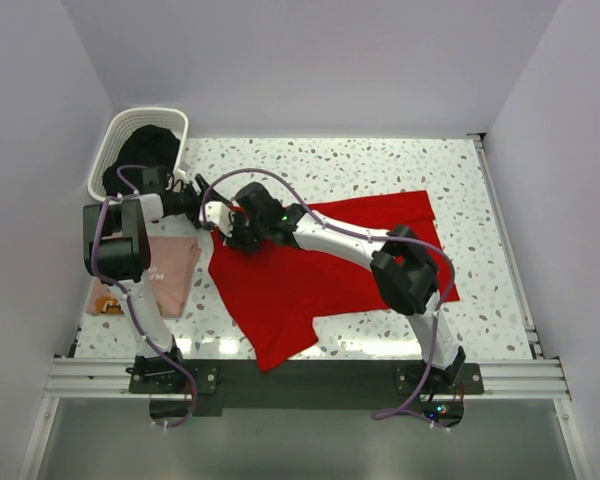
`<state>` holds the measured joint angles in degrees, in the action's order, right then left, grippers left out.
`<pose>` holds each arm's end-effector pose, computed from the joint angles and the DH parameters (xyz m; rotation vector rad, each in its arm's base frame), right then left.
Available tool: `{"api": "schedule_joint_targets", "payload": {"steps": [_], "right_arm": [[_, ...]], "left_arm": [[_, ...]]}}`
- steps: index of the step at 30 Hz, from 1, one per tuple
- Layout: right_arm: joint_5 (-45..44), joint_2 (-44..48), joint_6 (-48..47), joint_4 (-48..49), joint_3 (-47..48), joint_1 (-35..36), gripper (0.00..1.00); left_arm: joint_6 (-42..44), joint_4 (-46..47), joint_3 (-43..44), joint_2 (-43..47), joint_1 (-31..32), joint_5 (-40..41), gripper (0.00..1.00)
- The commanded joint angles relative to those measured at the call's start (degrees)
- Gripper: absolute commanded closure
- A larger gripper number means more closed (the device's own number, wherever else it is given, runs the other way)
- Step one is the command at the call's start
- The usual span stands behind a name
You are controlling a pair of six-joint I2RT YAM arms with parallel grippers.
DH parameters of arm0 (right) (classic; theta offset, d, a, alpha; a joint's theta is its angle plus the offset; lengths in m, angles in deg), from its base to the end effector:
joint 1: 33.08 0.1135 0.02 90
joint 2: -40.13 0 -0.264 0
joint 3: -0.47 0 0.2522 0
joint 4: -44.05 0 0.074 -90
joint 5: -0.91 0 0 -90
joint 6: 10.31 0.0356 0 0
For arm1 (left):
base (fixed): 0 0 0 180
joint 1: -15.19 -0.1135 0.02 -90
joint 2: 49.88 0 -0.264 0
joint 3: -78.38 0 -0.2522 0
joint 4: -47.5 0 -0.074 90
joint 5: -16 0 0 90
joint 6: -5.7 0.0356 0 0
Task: Fold and stack the t-shirts
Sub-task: Fold the tshirt
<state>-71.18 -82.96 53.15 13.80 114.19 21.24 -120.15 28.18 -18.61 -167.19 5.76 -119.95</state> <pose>0.2804 0.4093 0.2248 -1.6134 1.6321 0.6085 0.4067 0.0416 0.1264 -0.6285 2.3941 -1.1959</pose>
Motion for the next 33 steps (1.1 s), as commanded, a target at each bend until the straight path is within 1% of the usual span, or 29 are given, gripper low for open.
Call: {"api": "schedule_joint_targets", "payload": {"steps": [1, 11, 22, 23, 24, 25, 28, 30, 32, 33], "right_arm": [[3.62, 4.26, 2.64, -1.61, -1.52, 0.08, 1.00], [5.55, 3.73, 5.27, -1.00, -4.60, 0.08, 1.00], [8.63, 3.29, 7.65, -1.17, -5.04, 0.08, 1.00], [8.98, 3.29, 7.65, -1.35, -4.95, -0.01, 0.95], [9.24, 3.55, 7.39, -2.57, -4.34, 0.08, 0.85], [9.94, 3.82, 7.39, -3.10, -4.08, 0.08, 0.71], [9.60, 6.45, 6.77, -5.56, -3.63, -0.97, 0.64], [10.03, 9.08, 6.86, -7.67, -3.72, -3.43, 0.56], [10.74, 10.84, 6.77, -11.26, -3.81, -7.10, 0.55], [11.09, 12.68, 5.99, -12.67, -3.98, -8.52, 0.52]], "left_arm": [[1.31, -2.52, 0.88, -2.48, -2.08, 7.63, 0.25], [1.31, -2.44, 1.50, -2.65, -2.17, 8.34, 0.25], [2.02, -2.96, 2.38, -2.39, -2.26, 9.92, 0.25], [2.11, -3.05, 2.73, -2.39, -2.26, 10.27, 0.25], [2.54, -3.14, 2.90, -1.95, -2.26, 10.27, 0.25], [2.81, -3.23, 3.43, -1.86, -2.26, 10.62, 0.25], [4.47, -4.10, 5.62, -0.90, -2.17, 12.02, 0.25], [6.41, -5.68, 7.29, -0.28, -2.08, 13.25, 0.25], [8.33, -7.09, 9.58, 0.33, -2.00, 14.31, 0.25], [9.22, -7.70, 10.45, 0.60, -1.91, 14.57, 0.25]]}}
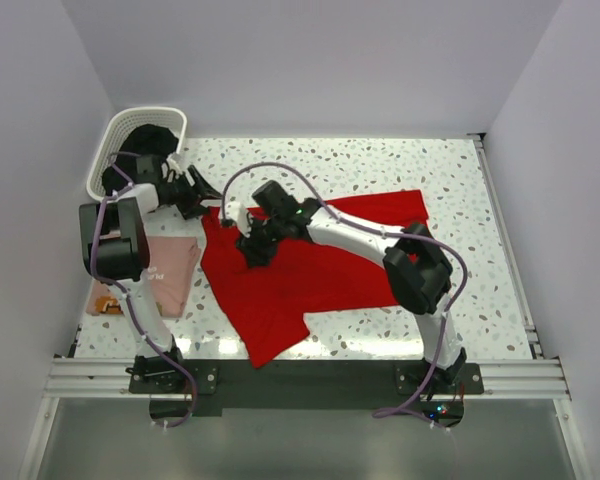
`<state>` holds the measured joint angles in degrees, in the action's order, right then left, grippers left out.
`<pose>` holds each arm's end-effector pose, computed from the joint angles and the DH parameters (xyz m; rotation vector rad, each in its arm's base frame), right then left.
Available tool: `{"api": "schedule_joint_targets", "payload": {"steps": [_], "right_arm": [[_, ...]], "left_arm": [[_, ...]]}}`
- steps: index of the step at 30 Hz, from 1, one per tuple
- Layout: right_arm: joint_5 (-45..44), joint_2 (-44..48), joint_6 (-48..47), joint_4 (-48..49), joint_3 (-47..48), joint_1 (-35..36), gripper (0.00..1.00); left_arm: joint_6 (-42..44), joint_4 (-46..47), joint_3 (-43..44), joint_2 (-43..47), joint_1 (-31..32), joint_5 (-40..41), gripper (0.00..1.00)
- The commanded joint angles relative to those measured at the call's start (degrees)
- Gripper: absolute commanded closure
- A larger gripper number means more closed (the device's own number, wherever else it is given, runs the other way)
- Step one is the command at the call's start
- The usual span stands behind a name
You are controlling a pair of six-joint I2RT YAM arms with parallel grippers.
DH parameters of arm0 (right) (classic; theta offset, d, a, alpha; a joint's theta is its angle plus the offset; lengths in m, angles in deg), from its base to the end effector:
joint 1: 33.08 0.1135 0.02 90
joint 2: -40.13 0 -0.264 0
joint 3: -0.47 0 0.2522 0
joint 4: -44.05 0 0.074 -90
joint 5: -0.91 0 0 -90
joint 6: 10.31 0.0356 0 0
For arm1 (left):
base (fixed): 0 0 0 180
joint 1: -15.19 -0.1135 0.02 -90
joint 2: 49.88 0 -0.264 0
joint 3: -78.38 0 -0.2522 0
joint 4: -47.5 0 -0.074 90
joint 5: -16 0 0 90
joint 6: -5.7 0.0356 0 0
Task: Fold and stack the t-shirts
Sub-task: Fold the tshirt
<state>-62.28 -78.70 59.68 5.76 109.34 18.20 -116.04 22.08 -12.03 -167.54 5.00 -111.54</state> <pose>0.2790 0.3737 0.2222 -1.6039 1.8556 0.8117 0.4230 0.0540 0.1465 -0.6248 2.4039 -0.9763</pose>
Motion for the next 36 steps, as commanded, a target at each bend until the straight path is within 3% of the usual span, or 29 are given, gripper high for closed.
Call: {"api": "schedule_joint_targets", "payload": {"steps": [1, 9, 16, 22, 29, 36], "right_arm": [[2.37, 9.22, -0.73, -5.86, 0.61, -8.72, 0.52], [-1.12, 12.13, -6.08, -17.73, -0.36, -28.94, 0.53], [-6.07, 4.93, -7.85, -21.60, 3.85, -45.11, 0.58], [-7.73, -1.84, -7.68, -20.82, 4.91, -47.51, 0.59], [-13.79, -5.36, -8.20, -17.83, 0.26, -48.74, 0.62], [-13.10, -3.61, -8.82, -17.92, -2.38, -50.23, 0.63]], "left_arm": [[5.99, -3.70, 5.80, 1.21, -0.97, 7.47, 0.25], [22.24, -14.52, 14.87, 5.16, 3.60, 19.16, 0.26], [35.25, -15.23, 13.38, 12.46, 8.61, 25.24, 0.26], [40.97, -19.09, 13.11, 12.46, 12.74, 11.64, 0.28], [47.38, -26.91, 15.39, 6.94, 21.78, 10.12, 0.30], [48.01, -28.24, 17.06, 1.66, 25.93, 10.03, 0.29]]}}
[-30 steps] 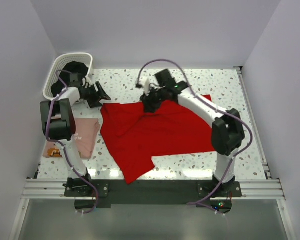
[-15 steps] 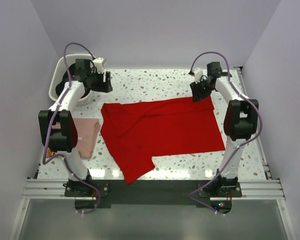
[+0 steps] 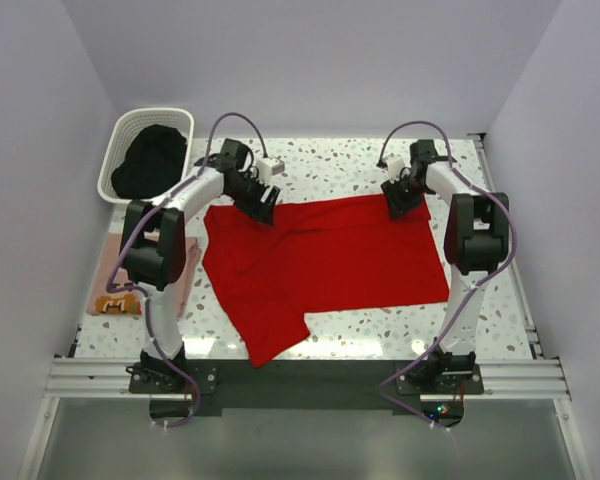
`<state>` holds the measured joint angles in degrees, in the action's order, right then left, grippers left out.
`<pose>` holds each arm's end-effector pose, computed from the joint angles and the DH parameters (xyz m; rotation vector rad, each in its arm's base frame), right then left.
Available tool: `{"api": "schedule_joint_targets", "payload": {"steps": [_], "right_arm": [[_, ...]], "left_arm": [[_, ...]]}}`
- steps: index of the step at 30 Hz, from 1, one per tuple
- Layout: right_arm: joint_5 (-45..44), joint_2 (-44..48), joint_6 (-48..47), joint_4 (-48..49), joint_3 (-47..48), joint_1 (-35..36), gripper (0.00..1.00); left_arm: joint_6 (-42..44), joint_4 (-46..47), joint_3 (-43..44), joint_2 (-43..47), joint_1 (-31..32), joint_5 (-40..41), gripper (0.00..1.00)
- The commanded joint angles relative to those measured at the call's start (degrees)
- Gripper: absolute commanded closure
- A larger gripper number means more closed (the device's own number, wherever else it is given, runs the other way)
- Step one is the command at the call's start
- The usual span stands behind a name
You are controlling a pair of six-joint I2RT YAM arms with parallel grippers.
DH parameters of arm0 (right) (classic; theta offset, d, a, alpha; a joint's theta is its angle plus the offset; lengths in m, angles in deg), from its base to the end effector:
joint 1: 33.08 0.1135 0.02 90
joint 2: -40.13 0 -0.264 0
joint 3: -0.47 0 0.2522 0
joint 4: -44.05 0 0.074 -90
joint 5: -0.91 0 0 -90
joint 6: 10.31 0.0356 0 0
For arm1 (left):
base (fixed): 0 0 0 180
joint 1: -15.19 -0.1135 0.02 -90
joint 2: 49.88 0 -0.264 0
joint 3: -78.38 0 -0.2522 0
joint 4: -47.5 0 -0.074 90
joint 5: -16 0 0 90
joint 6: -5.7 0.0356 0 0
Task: Fold and stack the t-shirts
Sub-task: Fold the tshirt
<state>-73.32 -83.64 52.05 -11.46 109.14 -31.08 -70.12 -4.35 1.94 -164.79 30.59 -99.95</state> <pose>0.4456 0.0252 0.1651 -0.7636 2.6325 0.2662 0.4068 -0.1282 0.2087 0.8069 2.4935 -0.6096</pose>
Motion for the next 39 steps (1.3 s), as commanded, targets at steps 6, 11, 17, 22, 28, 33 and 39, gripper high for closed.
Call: {"api": "schedule_joint_targets", "payload": {"steps": [6, 11, 17, 22, 28, 33, 39], "right_arm": [[-1.44, 2.04, -1.28, -1.40, -2.01, -0.95, 0.63], [-1.53, 1.86, -1.37, -1.83, -1.66, -1.03, 0.63], [-1.79, 1.69, -1.54, -2.10, -1.14, -1.12, 0.63], [-1.53, 1.77, -1.63, -2.71, -0.52, -1.30, 0.62], [-1.62, 1.60, -1.89, -2.89, -0.70, -1.38, 0.62], [-1.71, 1.51, -1.98, -3.07, -0.70, -1.47, 0.62], [-1.88, 1.51, -2.24, -3.24, -0.70, -1.65, 0.63]], "left_arm": [[2.96, -3.57, 5.30, -4.35, 2.70, -2.70, 0.30], [3.41, -4.10, 4.51, -4.97, 4.11, -2.79, 0.44], [2.35, -4.80, 4.68, -5.15, 4.64, -2.79, 0.61], [2.26, -3.93, 4.42, -4.01, 4.99, 0.10, 0.56], [4.45, -3.92, 6.17, -4.52, 4.73, 2.66, 0.54], [4.72, -4.99, 7.76, -6.73, 4.47, 3.72, 0.54], [5.07, -6.03, 8.64, -8.66, 4.38, 3.19, 0.53]]}}
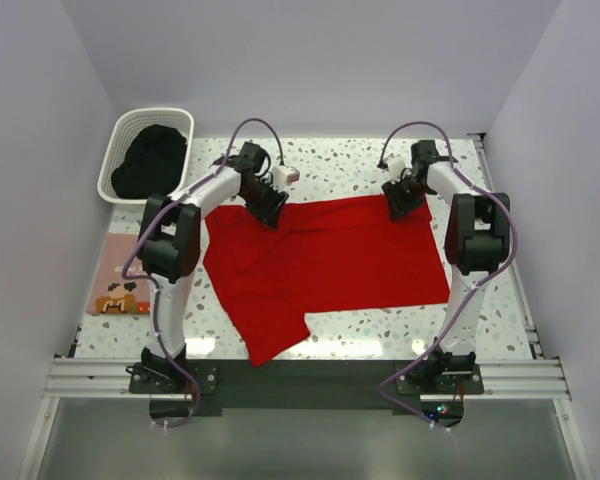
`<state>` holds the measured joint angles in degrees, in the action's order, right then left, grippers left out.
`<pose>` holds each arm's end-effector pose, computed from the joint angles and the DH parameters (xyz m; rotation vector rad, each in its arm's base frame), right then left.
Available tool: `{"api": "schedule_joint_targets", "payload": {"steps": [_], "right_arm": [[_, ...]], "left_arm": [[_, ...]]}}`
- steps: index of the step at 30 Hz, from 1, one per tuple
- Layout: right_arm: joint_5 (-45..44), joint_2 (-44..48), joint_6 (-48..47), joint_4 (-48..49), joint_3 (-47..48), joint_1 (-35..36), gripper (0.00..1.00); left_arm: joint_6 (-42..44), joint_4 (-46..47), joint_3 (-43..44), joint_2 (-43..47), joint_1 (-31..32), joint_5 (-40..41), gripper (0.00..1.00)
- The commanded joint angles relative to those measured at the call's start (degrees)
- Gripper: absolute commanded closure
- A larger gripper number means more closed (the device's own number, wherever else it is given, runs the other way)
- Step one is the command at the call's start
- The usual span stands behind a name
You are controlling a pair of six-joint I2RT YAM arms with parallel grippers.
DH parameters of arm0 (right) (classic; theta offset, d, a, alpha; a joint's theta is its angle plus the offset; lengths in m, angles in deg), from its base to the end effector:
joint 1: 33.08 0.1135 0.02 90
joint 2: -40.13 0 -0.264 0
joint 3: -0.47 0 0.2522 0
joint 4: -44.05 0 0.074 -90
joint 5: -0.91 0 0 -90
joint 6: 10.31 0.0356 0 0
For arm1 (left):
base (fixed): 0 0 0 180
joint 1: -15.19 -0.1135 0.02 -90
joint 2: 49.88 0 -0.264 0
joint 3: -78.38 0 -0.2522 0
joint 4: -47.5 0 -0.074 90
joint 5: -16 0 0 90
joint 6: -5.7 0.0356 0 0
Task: Fold and stack the t-shirts
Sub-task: Fold the tshirt
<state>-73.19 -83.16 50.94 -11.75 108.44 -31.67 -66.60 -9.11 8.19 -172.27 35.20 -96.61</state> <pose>0.4428 0.0207 0.1651 -0.7759 2.6345 0.2647 0.4140 -0.1653 0.1816 0.9791 2.5563 -0.5569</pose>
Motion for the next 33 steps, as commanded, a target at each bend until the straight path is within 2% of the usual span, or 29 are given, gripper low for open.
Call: {"api": "schedule_joint_targets", "payload": {"steps": [1, 5, 8, 9, 15, 24, 29, 33], "right_arm": [[-2.01, 1.03, -1.22, -2.96, 0.09, -0.97, 0.63], [-2.01, 0.94, -1.31, -2.96, 0.18, -1.15, 0.63], [-2.10, 0.77, -1.39, -3.13, 0.27, -1.15, 0.63], [-2.10, 0.76, -1.39, -3.05, 0.36, -1.23, 0.63], [-2.36, 0.77, -1.57, -3.40, 0.62, -1.23, 0.63], [-2.54, 0.85, -2.01, -3.84, 1.15, -1.23, 0.64], [-2.63, 0.68, -2.27, -4.10, 1.23, -1.32, 0.64], [-2.72, 0.76, -2.45, -4.19, 1.15, -1.32, 0.64]], "left_arm": [[1.64, -1.44, 2.30, -1.27, -0.23, -0.33, 0.54], [1.99, -1.97, 2.30, -0.84, -0.15, -1.29, 0.61], [2.17, -2.41, 2.30, -0.22, -0.15, -2.26, 0.72], [2.26, -2.50, 2.13, 0.48, -0.06, -2.87, 0.79], [2.87, -3.29, -0.24, 2.68, 1.78, -4.81, 1.00], [1.65, -2.33, -5.69, 5.58, 8.10, -5.34, 1.00], [1.47, -2.06, -8.07, 7.25, 11.19, -3.76, 0.77], [3.04, -2.59, -8.60, 10.49, 11.02, -4.02, 0.72]]}}
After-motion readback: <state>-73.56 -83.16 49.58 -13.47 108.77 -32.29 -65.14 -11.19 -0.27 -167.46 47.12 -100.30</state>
